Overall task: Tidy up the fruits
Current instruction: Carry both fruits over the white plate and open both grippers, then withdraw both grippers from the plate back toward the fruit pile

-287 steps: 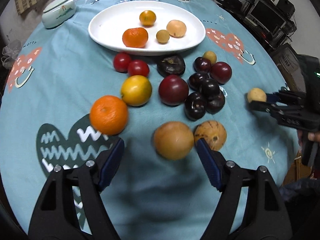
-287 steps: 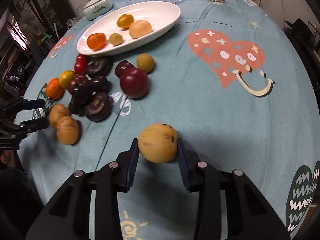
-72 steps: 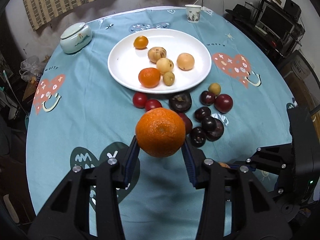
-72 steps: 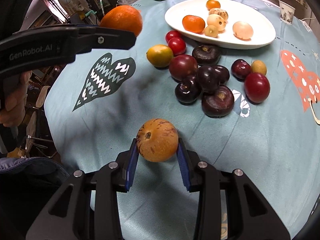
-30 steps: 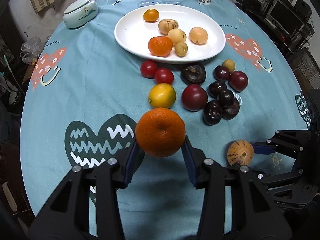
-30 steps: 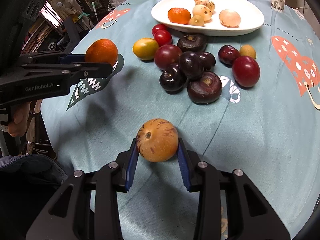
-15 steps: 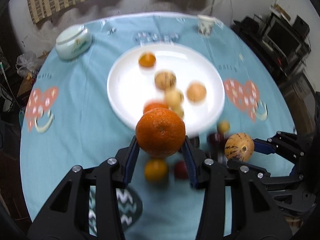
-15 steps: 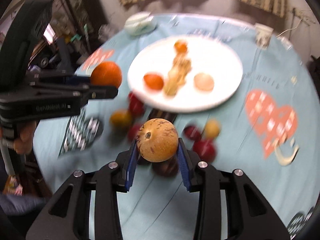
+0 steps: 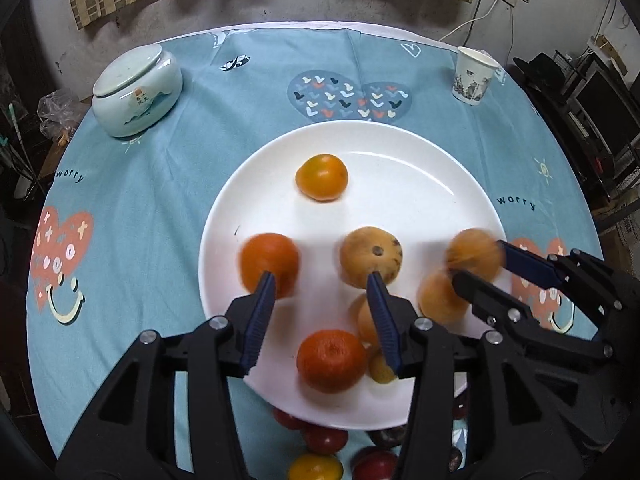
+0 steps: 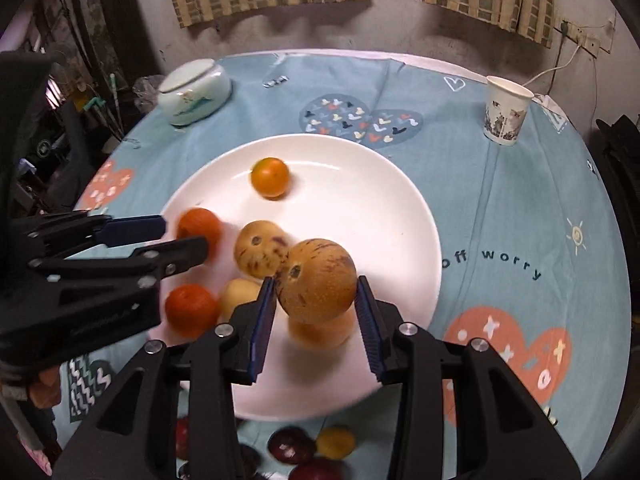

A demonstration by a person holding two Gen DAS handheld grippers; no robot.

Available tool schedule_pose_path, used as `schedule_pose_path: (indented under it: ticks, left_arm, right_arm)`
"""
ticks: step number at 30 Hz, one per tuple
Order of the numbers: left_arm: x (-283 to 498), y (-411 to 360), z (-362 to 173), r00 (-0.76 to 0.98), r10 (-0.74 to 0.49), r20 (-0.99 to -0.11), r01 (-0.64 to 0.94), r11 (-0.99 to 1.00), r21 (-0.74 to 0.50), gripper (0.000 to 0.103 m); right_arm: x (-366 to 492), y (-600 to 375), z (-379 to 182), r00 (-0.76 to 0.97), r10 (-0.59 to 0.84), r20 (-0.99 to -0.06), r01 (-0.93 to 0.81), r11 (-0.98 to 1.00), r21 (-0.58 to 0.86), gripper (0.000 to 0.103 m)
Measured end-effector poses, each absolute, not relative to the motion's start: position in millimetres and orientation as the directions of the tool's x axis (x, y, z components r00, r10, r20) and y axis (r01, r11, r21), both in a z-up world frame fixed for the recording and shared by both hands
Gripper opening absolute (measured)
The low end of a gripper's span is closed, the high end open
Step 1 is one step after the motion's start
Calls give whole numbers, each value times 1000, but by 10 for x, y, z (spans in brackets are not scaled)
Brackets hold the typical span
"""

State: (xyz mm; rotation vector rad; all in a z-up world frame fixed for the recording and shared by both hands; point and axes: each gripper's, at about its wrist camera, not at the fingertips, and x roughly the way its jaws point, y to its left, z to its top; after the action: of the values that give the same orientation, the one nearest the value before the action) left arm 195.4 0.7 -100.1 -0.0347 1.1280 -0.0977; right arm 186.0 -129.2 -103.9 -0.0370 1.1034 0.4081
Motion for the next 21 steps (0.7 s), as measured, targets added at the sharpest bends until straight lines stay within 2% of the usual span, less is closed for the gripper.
schedule_pose_path:
  ticks: [1,3,4,9,13,21]
  left_arm:
    - [1965,27,-1006,426,-96,-899,55,995,-81,50]
    - [1984,82,-1029,423,-93,-901,35,996,-86,55]
    - [1990,109,-1038,418,-98,-903,27,995,-96,55]
    - [1898,207,-990,434,-113,-894,-5,992,-127,57]
    - [1634,214,-838,464,-140,-875,30,989,-143,63]
    - [1075,31,-586,497,-182,-848,141,982,-128,69]
  right_arm:
    - [1909,-1293,-1055,384,299,-873,-332,927,172,48]
    - [1952,-1326,-1049,408,291,-865,-308,936,169,73]
    - [1953,-1343,-1036,424,292,-858,-299,939,172,74]
    - [1895,-1466,-997,416,344,-841,-292,927,235,74]
    - [1592,-1610,-960,393,397,-830,-297,908,294,74]
    - [382,-2228,-1179,386,362,-849,-198,931,307,74]
